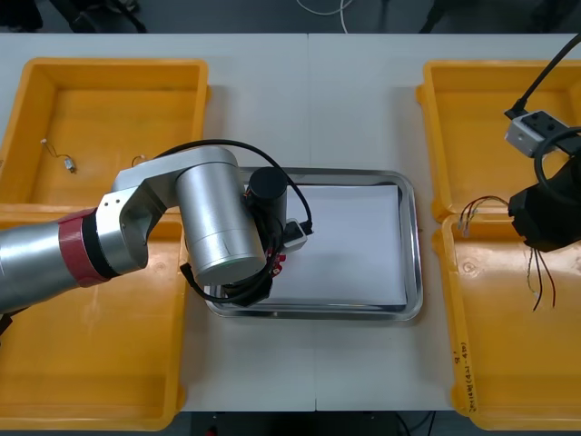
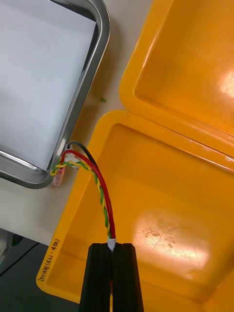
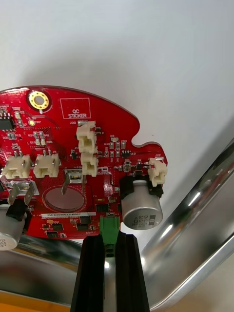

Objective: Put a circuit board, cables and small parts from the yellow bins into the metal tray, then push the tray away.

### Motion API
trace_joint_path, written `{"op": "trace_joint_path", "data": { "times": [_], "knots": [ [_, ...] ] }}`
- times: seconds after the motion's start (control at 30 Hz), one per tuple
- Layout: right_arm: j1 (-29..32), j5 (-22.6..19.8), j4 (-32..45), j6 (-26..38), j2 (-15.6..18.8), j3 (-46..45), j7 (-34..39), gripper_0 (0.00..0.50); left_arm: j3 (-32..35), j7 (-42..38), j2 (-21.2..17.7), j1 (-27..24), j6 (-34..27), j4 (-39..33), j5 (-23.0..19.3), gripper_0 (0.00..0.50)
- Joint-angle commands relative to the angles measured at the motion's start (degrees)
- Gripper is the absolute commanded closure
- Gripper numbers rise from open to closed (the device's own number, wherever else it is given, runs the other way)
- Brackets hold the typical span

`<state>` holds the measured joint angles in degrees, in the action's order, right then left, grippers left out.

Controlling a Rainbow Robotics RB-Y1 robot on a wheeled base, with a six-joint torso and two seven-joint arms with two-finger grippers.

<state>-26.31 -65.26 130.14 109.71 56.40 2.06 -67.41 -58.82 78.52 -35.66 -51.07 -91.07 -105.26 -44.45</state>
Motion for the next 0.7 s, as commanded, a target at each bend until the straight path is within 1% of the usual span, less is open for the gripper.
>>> {"op": "trace_joint_path", "data": {
  "times": [0.03, 0.1, 0.13, 0.37, 0.53, 0.7],
  "knots": [
    [-1.9, 0.3, 1.4, 0.3, -0.5, 0.6, -1.9, 0.5, -0.9, -6.7, 1.0, -2.5, 0.5, -0.3, -0.1, 0.215],
    [-1.9, 0.4, 1.4, 0.3, -0.5, 0.6, -1.9, 0.5, -0.9, -7.0, 1.0, -2.5, 0.6, -0.2, -0.1, 0.048],
    [-1.9, 0.5, 1.3, 0.3, -0.5, 0.7, -1.8, 0.5, -0.9, -7.1, 1.0, -2.5, 0.5, -0.3, -0.1, 0.005],
    [-1.9, 0.4, 1.4, 0.3, -0.8, 0.7, -1.9, 0.5, -0.9, -7.9, 0.9, -2.5, 0.6, -0.3, -0.5, 0.0],
    [-1.9, 0.0, 1.4, 0.3, -1.7, 0.8, -2.0, 0.5, -0.5, -8.2, 0.9, -2.7, 0.5, -0.8, -0.5, 0.0],
    [-3.0, -0.4, 1.4, 0.3, -2.6, 1.8, -2.9, 0.5, 2.7, -8.2, 0.9, -2.7, 0.3, -1.5, -1.3, 0.0]
  ]
}}
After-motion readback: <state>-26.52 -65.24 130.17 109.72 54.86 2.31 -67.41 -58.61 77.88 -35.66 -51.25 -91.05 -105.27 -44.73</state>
